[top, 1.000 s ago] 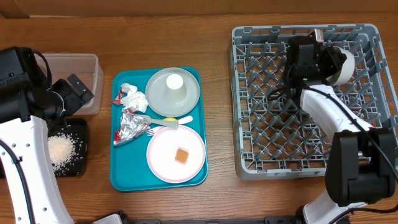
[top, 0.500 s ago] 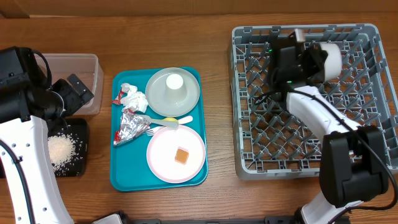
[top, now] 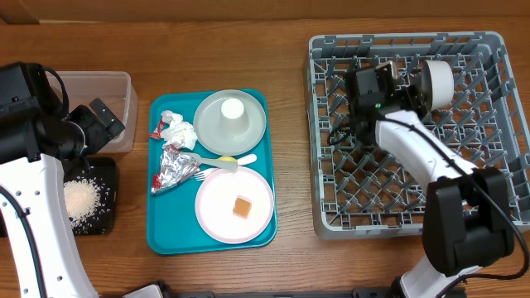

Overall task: Sort waste into correct bins and load items into the dishwasher rack
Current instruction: 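Set the grey bowl upside down in the rack and open right gripper, then raise the right gripper above the rack and hold it there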

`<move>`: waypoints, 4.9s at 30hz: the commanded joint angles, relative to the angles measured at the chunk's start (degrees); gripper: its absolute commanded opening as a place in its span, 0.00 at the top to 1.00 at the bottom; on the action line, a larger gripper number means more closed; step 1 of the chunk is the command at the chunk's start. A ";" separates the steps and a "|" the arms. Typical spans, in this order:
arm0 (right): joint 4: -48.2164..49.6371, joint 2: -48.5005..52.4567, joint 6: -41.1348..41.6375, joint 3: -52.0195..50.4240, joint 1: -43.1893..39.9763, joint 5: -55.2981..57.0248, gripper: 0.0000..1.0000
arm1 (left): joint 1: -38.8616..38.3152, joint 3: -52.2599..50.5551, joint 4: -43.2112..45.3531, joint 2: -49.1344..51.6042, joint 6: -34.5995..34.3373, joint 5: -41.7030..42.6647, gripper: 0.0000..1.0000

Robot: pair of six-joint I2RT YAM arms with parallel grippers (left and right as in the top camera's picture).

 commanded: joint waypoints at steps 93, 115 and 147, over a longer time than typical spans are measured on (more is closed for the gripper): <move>-45.48 -0.33 14.84 43.93 -7.54 -75.95 0.00 | -0.04 0.96 -0.17 -0.22 -0.83 0.04 0.00; -38.38 -0.28 25.94 43.93 -11.04 -49.86 0.00 | -0.04 0.98 -0.15 -0.22 -0.81 0.02 0.00; -38.34 -0.28 25.94 43.93 -11.74 -50.25 0.00 | -6.78 -1.09 -15.02 -0.22 0.85 11.96 0.00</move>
